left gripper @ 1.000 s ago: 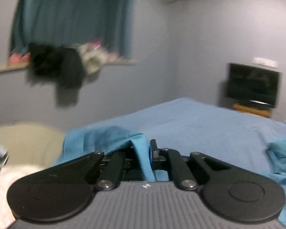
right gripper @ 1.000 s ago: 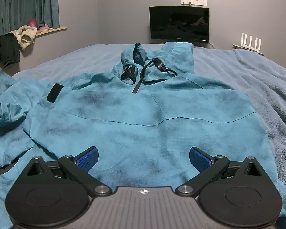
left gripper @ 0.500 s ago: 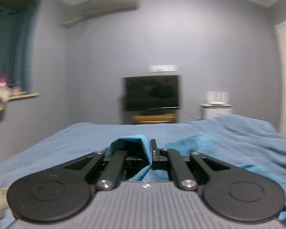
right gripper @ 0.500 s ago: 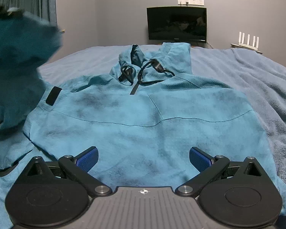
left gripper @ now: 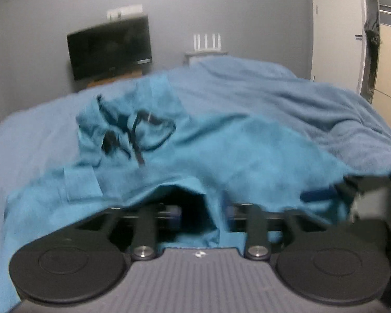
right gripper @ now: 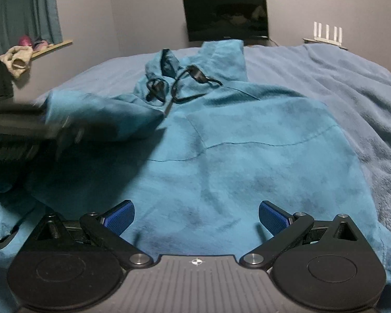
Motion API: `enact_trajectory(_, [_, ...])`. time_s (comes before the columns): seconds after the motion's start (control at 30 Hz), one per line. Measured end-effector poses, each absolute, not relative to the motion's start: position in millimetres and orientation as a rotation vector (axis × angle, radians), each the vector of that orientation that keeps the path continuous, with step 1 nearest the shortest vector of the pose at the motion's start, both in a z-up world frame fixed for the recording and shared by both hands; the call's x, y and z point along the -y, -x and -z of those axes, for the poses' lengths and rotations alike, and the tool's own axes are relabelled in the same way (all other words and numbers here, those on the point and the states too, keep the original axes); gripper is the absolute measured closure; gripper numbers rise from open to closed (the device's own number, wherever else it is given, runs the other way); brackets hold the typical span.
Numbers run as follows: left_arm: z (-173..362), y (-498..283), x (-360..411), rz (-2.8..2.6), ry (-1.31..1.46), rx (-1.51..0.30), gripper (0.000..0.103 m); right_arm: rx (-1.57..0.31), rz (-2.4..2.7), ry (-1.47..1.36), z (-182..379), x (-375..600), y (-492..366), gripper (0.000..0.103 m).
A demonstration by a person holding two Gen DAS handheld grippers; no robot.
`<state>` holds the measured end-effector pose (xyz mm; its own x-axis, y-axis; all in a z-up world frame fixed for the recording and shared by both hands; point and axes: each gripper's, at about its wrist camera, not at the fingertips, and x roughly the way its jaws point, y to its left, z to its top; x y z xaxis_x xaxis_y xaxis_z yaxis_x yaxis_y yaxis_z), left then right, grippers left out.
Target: Fold large clothes
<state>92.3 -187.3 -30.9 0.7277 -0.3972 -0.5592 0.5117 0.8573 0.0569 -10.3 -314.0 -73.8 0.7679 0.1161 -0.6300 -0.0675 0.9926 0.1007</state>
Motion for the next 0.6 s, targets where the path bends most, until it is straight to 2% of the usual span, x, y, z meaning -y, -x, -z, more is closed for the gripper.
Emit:
enact_trajectory(0.03, [30, -88, 179, 0.499, -0.196, -0.566, 0.031, -0.692, -0.093, -0.081, 74, 316, 10, 0.000])
enact_trajectory(0.07, [25, -83, 170, 0.508, -0.162, -0.561, 0.021, -0.692, -0.088, -0.089, 74, 317, 11, 0.000])
enact_trajectory(0.1, [22, -81, 158, 0.525, -0.130, -0.562, 0.019, -0.691, -0.084, -0.099, 74, 319, 11, 0.000])
enact_trajectory(0.2, [1, -67, 114, 0.549, -0.047, -0.592, 0.015, -0.676, -0.074, -0.112, 71, 322, 16, 0.000])
enact_trajectory(0.33, [-21, -42, 46, 0.453, 0.014, -0.531, 0.007, -0.610, -0.077, -0.118, 56, 322, 28, 0.000])
enact_trajectory(0.43, [-12, -50, 5, 0.283, 0.067, -0.536, 0.007, -0.534, -0.092, -0.130, 39, 317, 39, 0.000])
enact_trajectory(0.6, [31, -83, -33, 0.053, 0.117, -0.682, 0.007, -0.513, -0.203, -0.085, 20, 277, 44, 0.001])
